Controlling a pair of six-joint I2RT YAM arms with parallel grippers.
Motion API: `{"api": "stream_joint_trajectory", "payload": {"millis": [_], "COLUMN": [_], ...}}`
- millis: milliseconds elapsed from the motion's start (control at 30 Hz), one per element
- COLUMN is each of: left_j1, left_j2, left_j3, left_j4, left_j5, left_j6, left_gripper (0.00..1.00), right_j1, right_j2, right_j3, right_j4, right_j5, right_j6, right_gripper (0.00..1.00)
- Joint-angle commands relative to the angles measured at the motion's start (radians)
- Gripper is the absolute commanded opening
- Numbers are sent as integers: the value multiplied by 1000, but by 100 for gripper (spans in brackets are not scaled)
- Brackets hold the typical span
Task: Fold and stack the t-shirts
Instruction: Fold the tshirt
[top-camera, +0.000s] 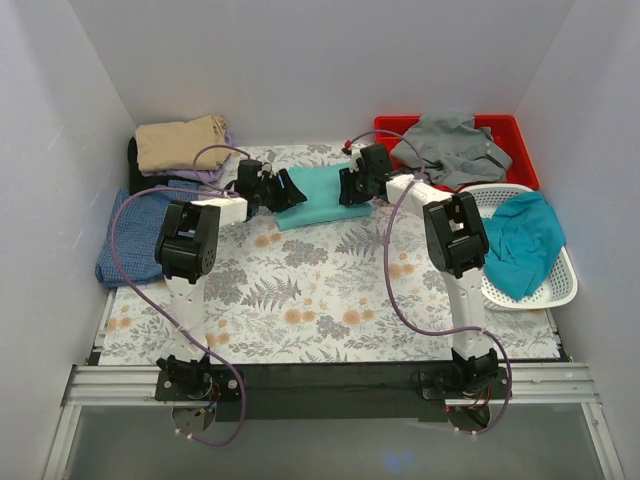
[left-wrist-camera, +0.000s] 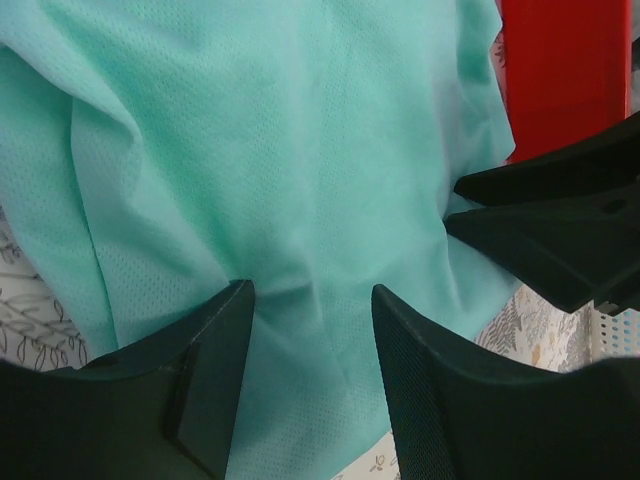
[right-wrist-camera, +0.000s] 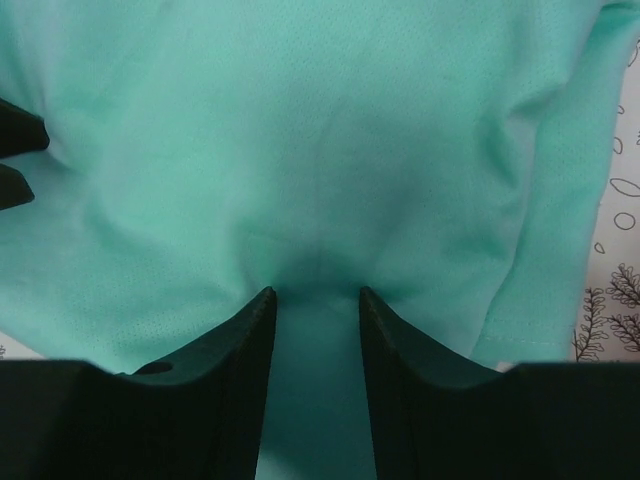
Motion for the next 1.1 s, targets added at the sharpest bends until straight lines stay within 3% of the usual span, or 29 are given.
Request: {"api": "stream_joint_trajectory", "payload": {"millis": [0, 300, 567, 700, 833, 933, 1067], "left_j1": [-8, -68, -227, -253, -258, -258, -258], "left_j2": [-39, -301, -613, -786, -926, -955, -960], "left_j3": [-79, -341, -591, -608, -566, -523, -512], "left_j4": [-110, -205, -285, -354, -447, -496, -523], "left_j5": [-82, -175, -217, -259, -375, -441, -518], "left_j6": [15, 32, -46, -61, -22, 18, 28], "left_gripper": [50, 50, 50, 51, 51, 53, 54], "right_j1": [0, 68, 253, 270, 272, 267, 243], "right_j2": [-7, -286, -632, -784, -895, -903, -890], "right_j3": [-44, -453, -832, -856, -823, -794, -831], "right_j4": [-55, 33, 76, 47, -22, -124, -145], "right_j5": [-38, -32, 53, 74, 219, 348, 314], "right_j6": [19, 42, 142, 156, 143, 128, 134], "right_gripper": [45, 45, 45, 46, 48, 49, 49]}}
